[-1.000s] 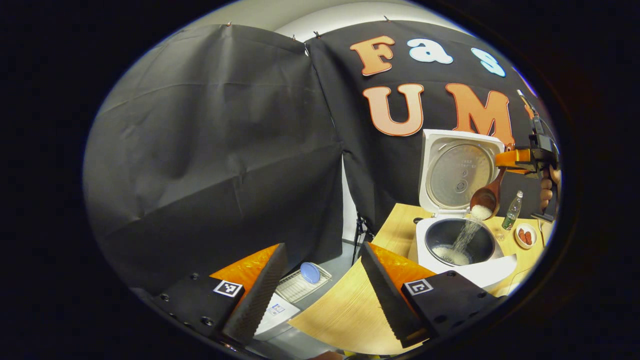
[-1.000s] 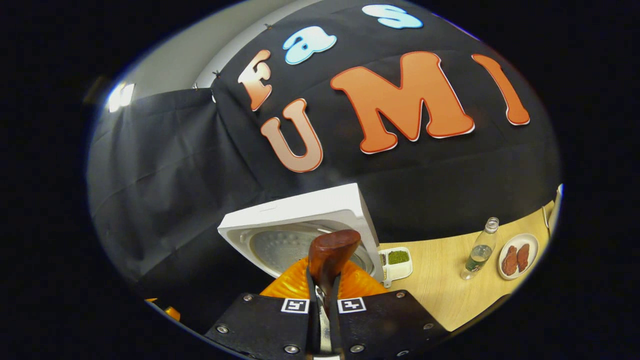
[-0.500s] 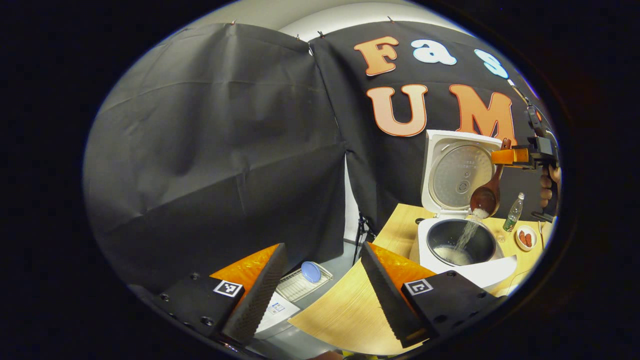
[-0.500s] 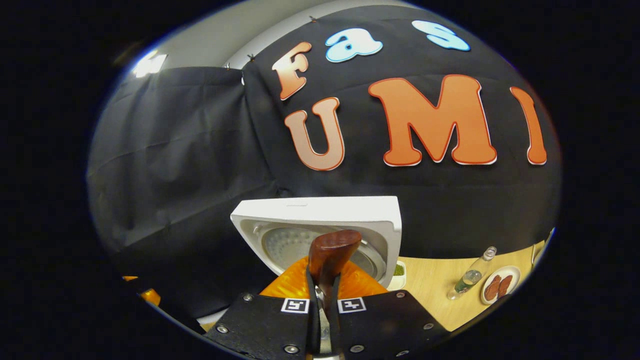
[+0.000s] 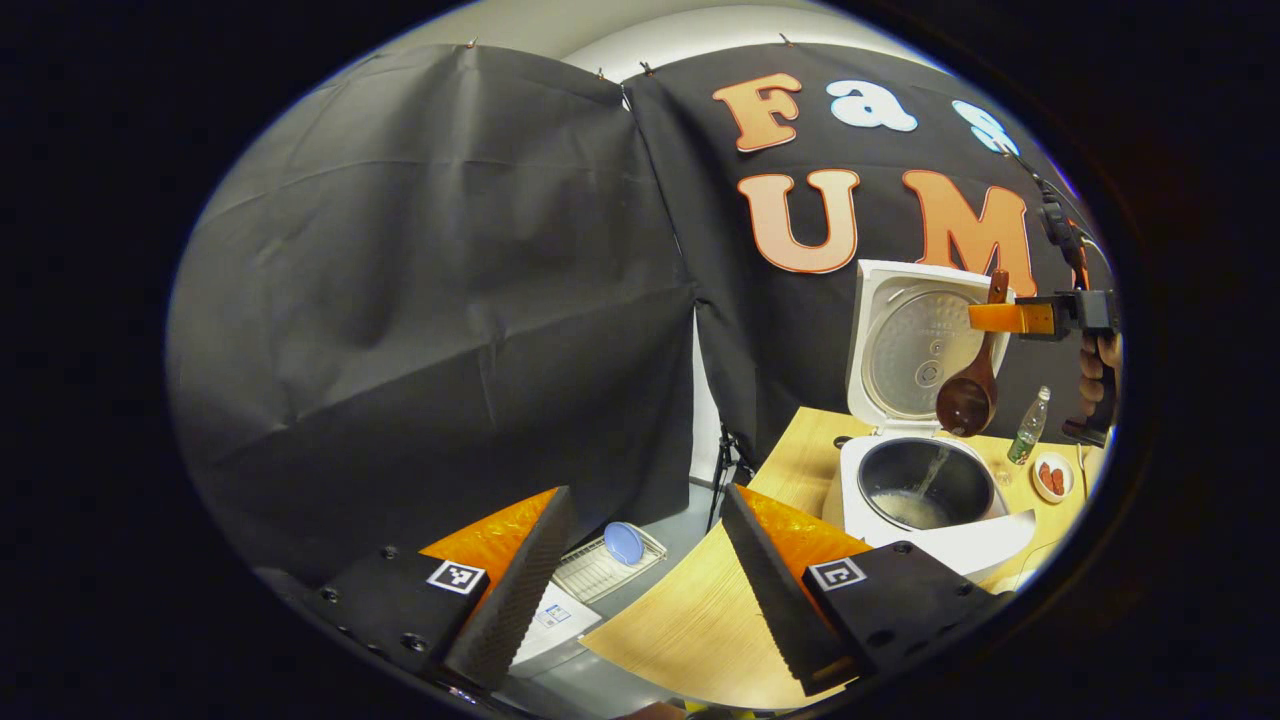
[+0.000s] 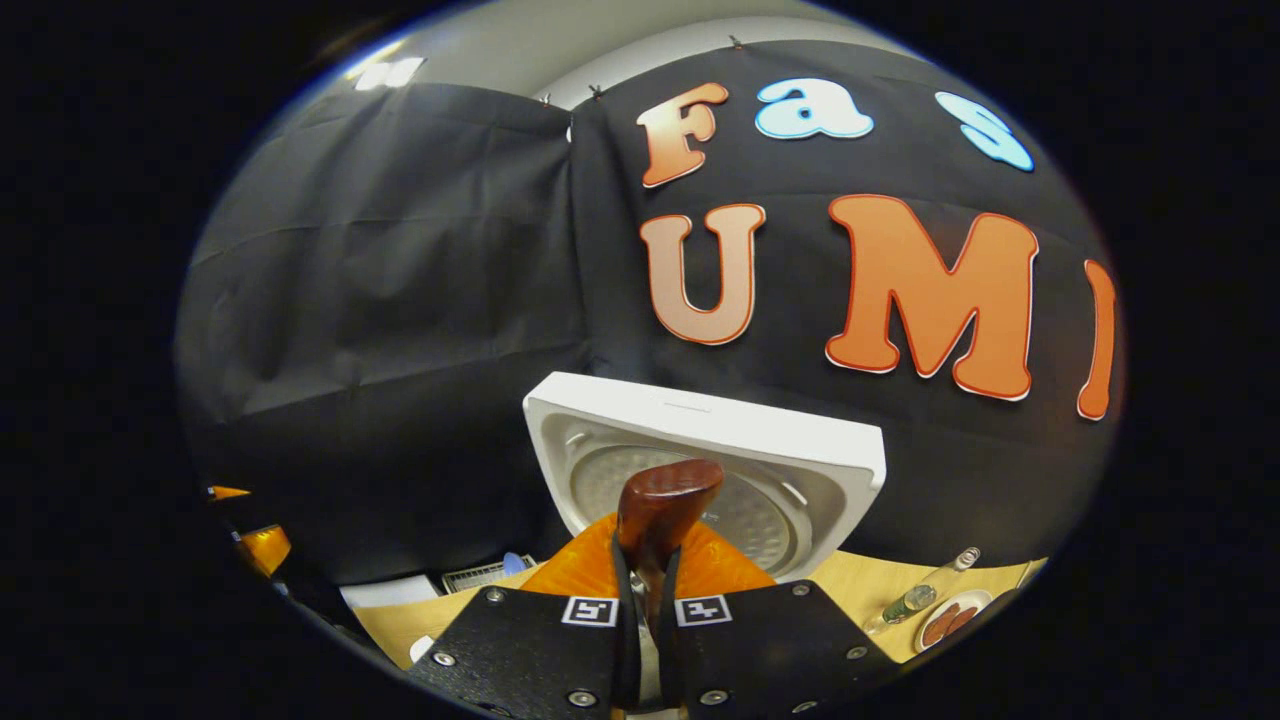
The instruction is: Close the left gripper, press the button to open the rice cooker; take a wooden spoon from the chopstick holder with the right hand, scoop a spoonful of rice and pour it into the rice cooker, then put the wooden spoon back into the chopstick holder.
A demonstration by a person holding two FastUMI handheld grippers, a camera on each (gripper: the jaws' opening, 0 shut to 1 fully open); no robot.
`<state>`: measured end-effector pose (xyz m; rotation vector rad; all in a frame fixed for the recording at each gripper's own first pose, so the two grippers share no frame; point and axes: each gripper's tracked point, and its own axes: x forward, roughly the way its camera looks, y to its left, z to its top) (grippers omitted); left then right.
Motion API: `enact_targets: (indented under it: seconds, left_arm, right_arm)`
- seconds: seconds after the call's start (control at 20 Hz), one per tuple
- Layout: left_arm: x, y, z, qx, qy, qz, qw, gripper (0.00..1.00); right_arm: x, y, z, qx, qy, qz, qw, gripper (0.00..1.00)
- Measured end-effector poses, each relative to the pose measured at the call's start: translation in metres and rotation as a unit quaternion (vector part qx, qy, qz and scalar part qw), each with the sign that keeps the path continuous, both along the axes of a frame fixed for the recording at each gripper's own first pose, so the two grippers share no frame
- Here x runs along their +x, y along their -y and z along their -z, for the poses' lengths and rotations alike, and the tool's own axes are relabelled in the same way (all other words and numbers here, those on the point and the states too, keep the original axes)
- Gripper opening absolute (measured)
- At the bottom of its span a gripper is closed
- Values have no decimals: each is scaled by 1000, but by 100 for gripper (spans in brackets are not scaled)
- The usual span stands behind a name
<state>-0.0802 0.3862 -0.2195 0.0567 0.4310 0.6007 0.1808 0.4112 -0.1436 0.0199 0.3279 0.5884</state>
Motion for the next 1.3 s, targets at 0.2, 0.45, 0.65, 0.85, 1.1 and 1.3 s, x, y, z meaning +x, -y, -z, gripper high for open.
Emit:
enact_targets:
  seconds: [0.2, 0.45, 0.65, 0.85, 1.1, 1.3]
  left_arm:
    - [-2, -3, 0, -1, 2, -4, 1000, 100]
    - [-2, -1, -2, -1, 7, -3, 1000, 100]
    - [3, 13, -7, -4, 15, 5, 1000, 100]
    - [10, 48, -16, -6, 24, 29, 999, 100]
    - [15, 99, -14, -14, 15, 53, 998, 97]
    - [20, 145, -16, -29, 14, 71, 997, 100]
  right_arm:
    - [-9, -7, 0, -36, 22, -18, 999, 6]
    - [-18, -4, 6, -43, 15, -28, 999, 7]
    - [-24, 27, -1, 23, -27, 7, 999, 6]
    - [-35, 99, -1, 94, -73, 64, 991, 7]
    - [-59, 213, 28, 140, -127, 140, 972, 7]
    - [-94, 314, 55, 166, -160, 206, 951, 6]
